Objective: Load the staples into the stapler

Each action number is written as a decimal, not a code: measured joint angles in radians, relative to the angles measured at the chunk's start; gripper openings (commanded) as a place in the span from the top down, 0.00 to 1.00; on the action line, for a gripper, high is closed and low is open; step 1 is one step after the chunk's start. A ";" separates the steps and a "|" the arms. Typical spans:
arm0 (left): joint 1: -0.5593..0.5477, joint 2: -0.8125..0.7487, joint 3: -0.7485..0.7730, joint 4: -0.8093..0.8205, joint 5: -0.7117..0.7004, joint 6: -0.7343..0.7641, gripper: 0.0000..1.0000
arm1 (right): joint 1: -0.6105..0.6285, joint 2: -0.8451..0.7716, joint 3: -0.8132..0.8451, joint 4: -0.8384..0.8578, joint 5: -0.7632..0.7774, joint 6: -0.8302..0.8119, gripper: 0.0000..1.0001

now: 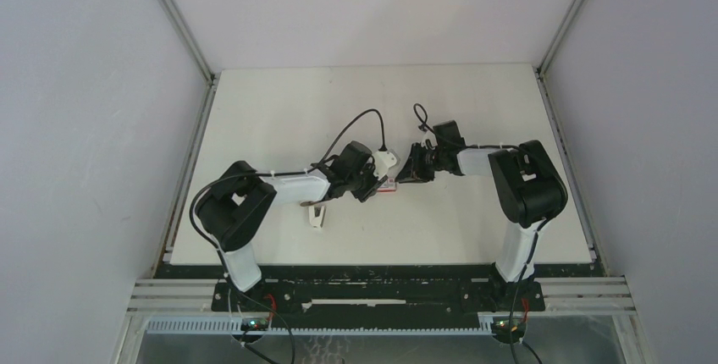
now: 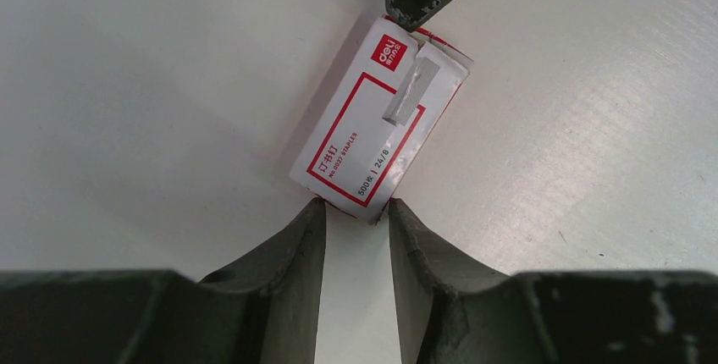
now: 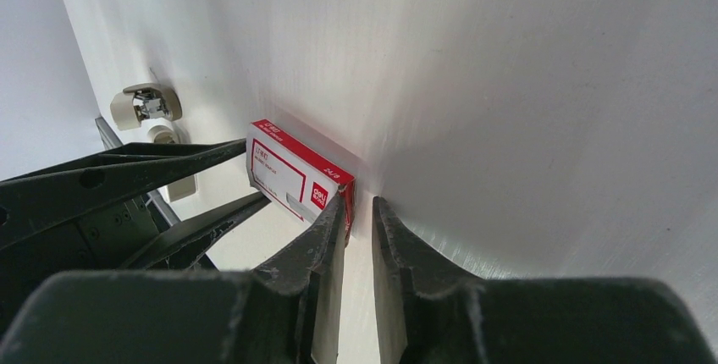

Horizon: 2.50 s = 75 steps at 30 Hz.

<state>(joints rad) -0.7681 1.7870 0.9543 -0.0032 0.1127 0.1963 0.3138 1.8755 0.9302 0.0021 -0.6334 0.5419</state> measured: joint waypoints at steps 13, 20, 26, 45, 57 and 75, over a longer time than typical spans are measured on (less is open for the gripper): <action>-0.004 0.006 0.012 -0.008 -0.005 0.008 0.64 | 0.013 0.000 0.000 -0.022 -0.035 -0.002 0.84; -0.006 0.007 0.012 -0.008 -0.005 0.010 0.58 | 0.014 0.003 0.000 -0.022 -0.050 -0.002 1.00; -0.008 0.004 0.012 -0.001 -0.024 0.019 0.32 | 0.007 0.005 0.000 -0.023 -0.061 -0.006 1.00; -0.045 -0.323 -0.215 0.159 -0.111 -0.078 0.03 | 0.090 0.014 0.129 -0.304 -0.148 -0.256 1.00; -0.046 -0.256 -0.251 0.150 -0.030 -0.081 0.06 | 0.124 0.045 0.153 -0.373 -0.149 -0.304 1.00; -0.050 -0.148 -0.185 0.103 0.061 -0.072 0.23 | 0.122 0.045 0.153 -0.373 -0.145 -0.304 1.00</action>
<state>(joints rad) -0.8181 1.6394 0.7689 0.1001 0.1741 0.1242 0.4362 1.9202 1.0836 -0.3714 -0.7780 0.2379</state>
